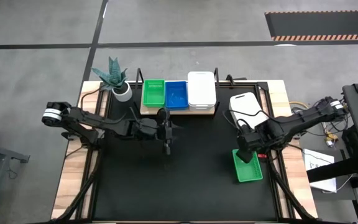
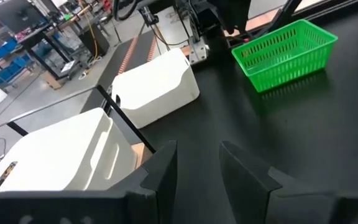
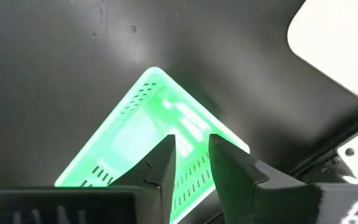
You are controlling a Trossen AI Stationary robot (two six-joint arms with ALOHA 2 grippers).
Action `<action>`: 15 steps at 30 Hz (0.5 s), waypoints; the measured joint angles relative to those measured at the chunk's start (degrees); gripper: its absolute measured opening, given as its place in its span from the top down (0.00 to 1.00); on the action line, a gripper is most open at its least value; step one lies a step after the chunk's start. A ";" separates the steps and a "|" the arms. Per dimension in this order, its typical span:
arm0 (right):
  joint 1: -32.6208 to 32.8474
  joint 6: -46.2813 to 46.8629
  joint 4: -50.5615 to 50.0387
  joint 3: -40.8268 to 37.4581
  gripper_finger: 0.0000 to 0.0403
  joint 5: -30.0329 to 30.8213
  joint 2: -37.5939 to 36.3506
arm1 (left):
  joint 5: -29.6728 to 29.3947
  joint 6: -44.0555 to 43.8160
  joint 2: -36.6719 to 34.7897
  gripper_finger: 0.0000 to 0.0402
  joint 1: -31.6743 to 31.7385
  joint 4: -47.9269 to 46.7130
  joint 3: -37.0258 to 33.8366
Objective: Stack baskets on shelf by color
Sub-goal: Stack the white bin on top of the stacked white bins on the shelf
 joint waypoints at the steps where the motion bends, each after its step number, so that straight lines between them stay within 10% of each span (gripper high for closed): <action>1: -0.02 0.25 -0.07 -0.02 0.76 -0.21 -0.28 | 0.00 0.00 -0.02 0.74 0.00 0.04 0.00; 7: -1.55 -1.41 -3.14 -0.14 0.63 -0.74 -1.34 | 0.00 0.05 -0.26 0.74 -0.09 0.46 0.00; 15: -1.13 -26.98 -2.42 -0.50 0.52 6.94 -0.60 | 0.01 0.13 -0.32 0.74 -0.09 0.44 0.00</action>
